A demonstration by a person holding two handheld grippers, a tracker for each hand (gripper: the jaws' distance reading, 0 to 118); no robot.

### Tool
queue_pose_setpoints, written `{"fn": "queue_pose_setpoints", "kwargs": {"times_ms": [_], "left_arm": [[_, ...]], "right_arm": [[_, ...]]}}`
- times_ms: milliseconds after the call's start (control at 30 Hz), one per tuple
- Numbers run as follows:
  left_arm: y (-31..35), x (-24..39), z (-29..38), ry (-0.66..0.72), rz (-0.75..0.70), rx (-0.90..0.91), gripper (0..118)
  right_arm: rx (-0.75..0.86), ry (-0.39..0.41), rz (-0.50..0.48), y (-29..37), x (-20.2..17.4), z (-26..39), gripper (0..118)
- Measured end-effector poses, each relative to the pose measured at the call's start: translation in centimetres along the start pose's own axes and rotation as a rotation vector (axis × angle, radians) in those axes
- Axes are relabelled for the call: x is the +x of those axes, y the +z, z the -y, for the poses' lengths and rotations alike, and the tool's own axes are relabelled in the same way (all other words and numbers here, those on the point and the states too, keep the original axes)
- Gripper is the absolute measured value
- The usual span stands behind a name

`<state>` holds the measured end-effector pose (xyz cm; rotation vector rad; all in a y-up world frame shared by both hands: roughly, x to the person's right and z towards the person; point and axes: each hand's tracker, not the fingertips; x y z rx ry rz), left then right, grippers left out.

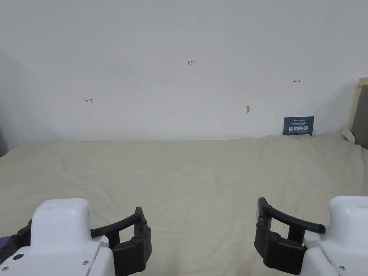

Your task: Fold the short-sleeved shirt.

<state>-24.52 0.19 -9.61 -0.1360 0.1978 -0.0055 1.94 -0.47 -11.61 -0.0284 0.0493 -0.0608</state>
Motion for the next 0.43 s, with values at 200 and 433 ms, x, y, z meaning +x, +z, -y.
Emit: {"fn": "queue_pose_setpoints", "kwargs": {"times_ms": [200,433], "left_arm": [[0.15,0.08,-0.06,-0.008,-0.003,0.019,115],[0.36,0.02,-0.13,-0.008,-0.004,0.034,115]], "right_arm": [[-0.007,0.005,-0.003,-0.05,-0.09,0.23,115],[0.008,0.035,0.010,-0.01,-0.38,0.40,115]]}}
